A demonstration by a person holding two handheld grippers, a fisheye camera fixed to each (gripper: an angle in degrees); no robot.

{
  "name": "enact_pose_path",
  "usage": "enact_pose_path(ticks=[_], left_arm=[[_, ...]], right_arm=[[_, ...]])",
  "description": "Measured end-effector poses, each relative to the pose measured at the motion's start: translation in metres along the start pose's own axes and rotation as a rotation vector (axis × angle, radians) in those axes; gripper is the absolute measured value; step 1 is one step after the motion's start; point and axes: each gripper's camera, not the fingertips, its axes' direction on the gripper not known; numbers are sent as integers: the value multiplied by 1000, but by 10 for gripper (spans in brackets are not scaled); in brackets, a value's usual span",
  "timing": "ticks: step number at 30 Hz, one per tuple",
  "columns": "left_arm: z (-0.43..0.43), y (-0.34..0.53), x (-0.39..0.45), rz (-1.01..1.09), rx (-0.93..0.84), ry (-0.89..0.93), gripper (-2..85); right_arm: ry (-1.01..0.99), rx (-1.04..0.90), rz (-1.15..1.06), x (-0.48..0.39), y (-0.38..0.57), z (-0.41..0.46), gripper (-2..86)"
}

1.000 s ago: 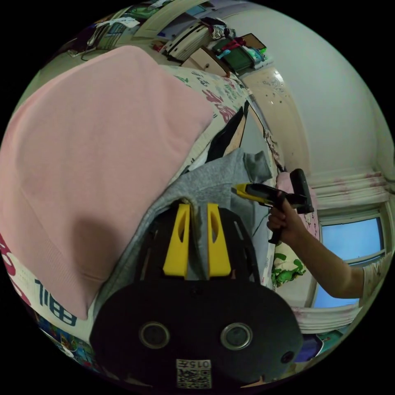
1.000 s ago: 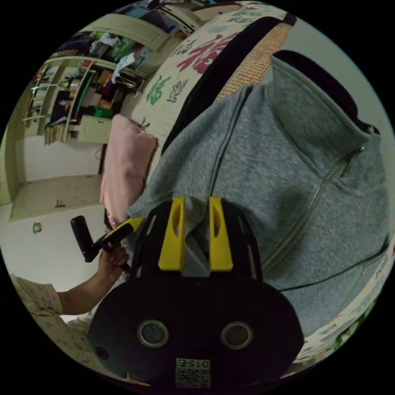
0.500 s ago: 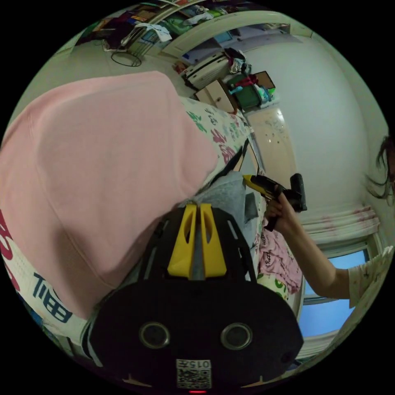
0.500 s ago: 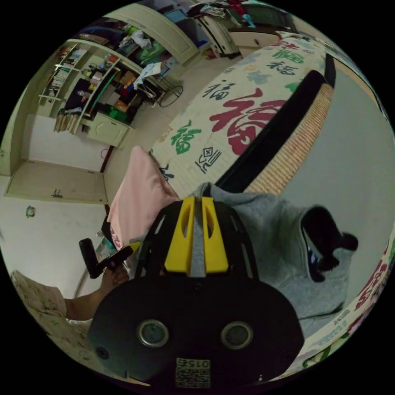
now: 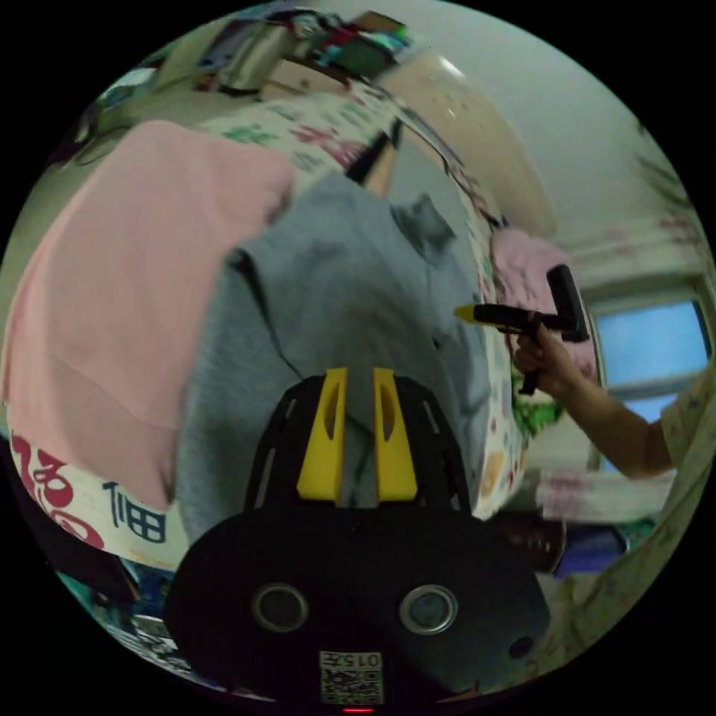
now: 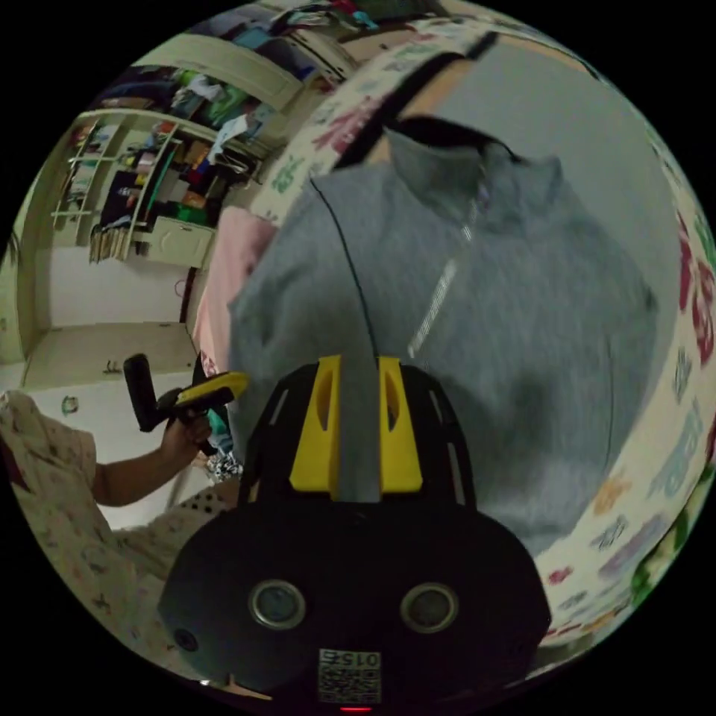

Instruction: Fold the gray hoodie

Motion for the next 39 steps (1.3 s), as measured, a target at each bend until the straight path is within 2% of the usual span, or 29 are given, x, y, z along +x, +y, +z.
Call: enact_pose_path(ticks=[4,8,14,17,19,23,27,30,33,36,39], left_arm=[[70,7,92,240,-321,100,71],[124,6,155,382,-485,105,77],[152,-22,208,510,-533,22,66],[156,-35,231,596,-577,12,63],[162,-39,242,649,-631,12,62],[165,-61,257,683,-640,5,59],[155,-87,263,680,-665,36,61],[133,-111,270,713,-701,37,65],[95,-143,272,730,-652,52,65],[60,-190,274,723,-542,58,66],[30,-261,266,648,-381,89,71]], right_arm=[[6,-108,165,26,81,3,123],[-20,-193,257,36,115,13,130],[-147,-327,225,33,121,17,45],[-287,-272,223,33,119,-17,37],[-404,-144,228,31,120,-55,35],[-310,-120,217,34,121,-73,39],[-19,-396,231,58,132,-14,68],[-29,-386,199,59,140,-14,69],[-62,-385,231,61,153,-19,61],[-87,-357,243,66,161,-31,57],[-116,-190,194,80,150,-65,60]])
